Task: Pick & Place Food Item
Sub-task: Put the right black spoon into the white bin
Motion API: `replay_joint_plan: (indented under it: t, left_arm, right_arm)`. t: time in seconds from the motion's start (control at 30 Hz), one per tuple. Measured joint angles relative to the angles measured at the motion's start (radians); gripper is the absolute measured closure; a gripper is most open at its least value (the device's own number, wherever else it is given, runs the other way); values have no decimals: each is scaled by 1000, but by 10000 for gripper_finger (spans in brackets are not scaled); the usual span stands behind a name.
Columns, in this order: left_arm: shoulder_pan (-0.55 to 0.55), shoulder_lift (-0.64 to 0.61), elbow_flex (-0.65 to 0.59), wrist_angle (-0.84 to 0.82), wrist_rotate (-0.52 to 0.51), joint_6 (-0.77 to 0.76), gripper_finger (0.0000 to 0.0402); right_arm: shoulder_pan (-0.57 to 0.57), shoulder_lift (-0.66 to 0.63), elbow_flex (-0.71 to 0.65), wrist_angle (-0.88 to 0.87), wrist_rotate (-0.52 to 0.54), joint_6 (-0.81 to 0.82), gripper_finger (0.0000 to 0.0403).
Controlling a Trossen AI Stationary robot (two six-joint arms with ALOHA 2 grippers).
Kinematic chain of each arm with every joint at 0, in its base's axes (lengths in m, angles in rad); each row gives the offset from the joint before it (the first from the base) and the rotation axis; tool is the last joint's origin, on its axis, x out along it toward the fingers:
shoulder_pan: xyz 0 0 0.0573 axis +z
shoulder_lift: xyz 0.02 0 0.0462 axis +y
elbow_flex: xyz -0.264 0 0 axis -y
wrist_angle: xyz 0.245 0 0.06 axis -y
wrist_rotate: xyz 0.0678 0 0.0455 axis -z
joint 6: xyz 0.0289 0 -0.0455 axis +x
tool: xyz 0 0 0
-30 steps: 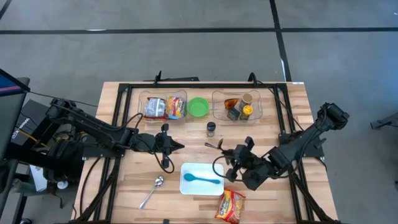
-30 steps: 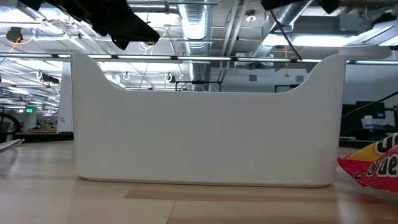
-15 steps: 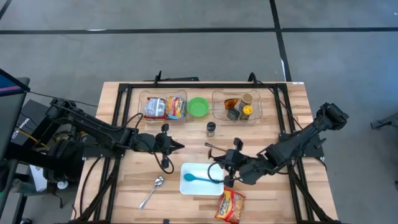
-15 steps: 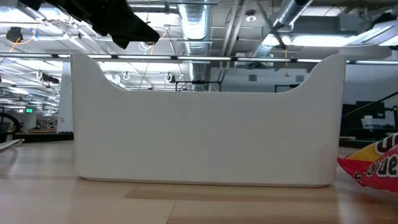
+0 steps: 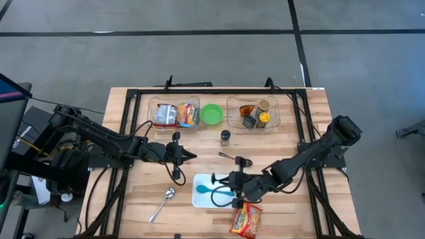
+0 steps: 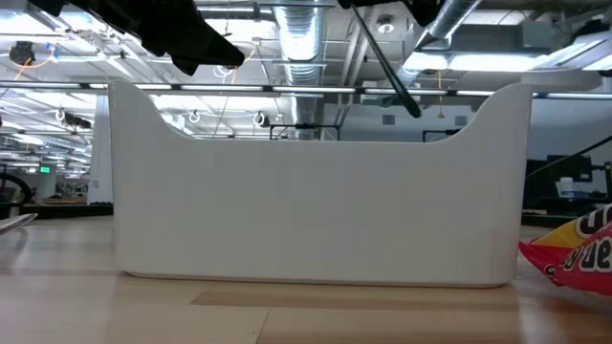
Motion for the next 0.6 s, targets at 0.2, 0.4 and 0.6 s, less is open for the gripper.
replay_joint_plan:
  t: [0.2, 0.4, 0.6]
  left_arm:
    - [0, 0, 0, 0, 0, 0, 398]
    - [0, 0, 0, 0, 0, 0, 398]
    - [0, 0, 0, 1, 0, 0, 398]
  right_arm:
    - [-10, 1, -4, -27, -73, -14, 396]
    - [-24, 1, -5, -45, -126, -25, 396]
    - [-38, 1, -5, -42, -143, -85, 396]
